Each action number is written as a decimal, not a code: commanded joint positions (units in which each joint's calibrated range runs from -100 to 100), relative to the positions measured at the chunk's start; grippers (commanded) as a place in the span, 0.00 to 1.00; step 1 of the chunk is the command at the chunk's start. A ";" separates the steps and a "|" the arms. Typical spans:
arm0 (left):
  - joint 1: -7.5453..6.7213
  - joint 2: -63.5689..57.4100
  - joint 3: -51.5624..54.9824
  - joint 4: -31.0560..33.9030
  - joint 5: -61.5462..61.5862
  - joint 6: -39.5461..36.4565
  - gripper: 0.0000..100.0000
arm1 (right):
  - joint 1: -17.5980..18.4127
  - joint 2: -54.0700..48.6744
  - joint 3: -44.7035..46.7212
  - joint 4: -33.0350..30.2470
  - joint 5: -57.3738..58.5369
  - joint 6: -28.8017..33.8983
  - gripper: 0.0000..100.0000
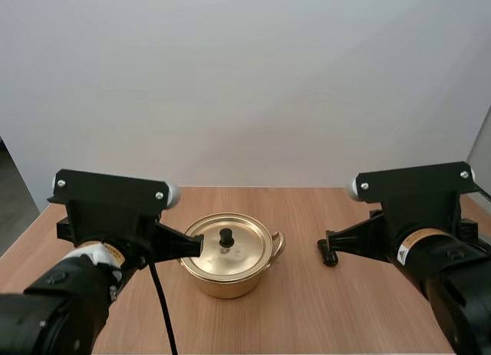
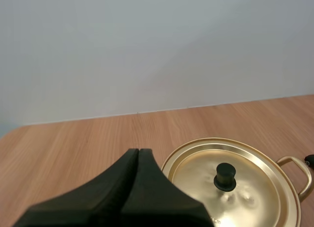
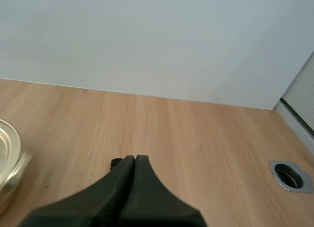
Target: Open the pot, put the car inside, and close it
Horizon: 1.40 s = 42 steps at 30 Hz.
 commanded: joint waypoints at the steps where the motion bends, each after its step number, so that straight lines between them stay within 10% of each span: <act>1: -0.01 11.37 -5.70 0.00 8.35 -5.09 0.00 | 0.01 7.86 -8.23 -0.03 4.89 1.91 0.00; 9: -0.01 26.75 -11.08 -1.07 9.00 -5.53 0.00 | 0.01 18.82 -12.99 -0.09 6.88 5.69 0.00; 19: -0.01 37.02 -22.99 -33.35 20.77 41.83 0.01 | 0.01 27.21 -12.99 1.45 -7.70 -0.68 0.00; 21: -0.01 41.04 -26.41 -34.07 28.58 44.08 0.15 | 0.01 30.13 -12.99 1.45 -8.24 -0.68 0.02; 27: -0.01 50.03 -32.30 -34.07 37.42 45.19 0.99 | 0.01 36.46 -12.99 1.34 -9.88 -3.69 0.87; 32: -0.84 54.18 -32.30 -34.07 36.66 46.75 0.79 | 0.01 39.21 -12.99 1.34 -12.16 -5.13 0.98; 42: -4.49 61.02 -32.30 -23.25 31.71 39.75 0.79 | 0.01 39.79 -12.99 1.34 -13.31 -5.13 0.92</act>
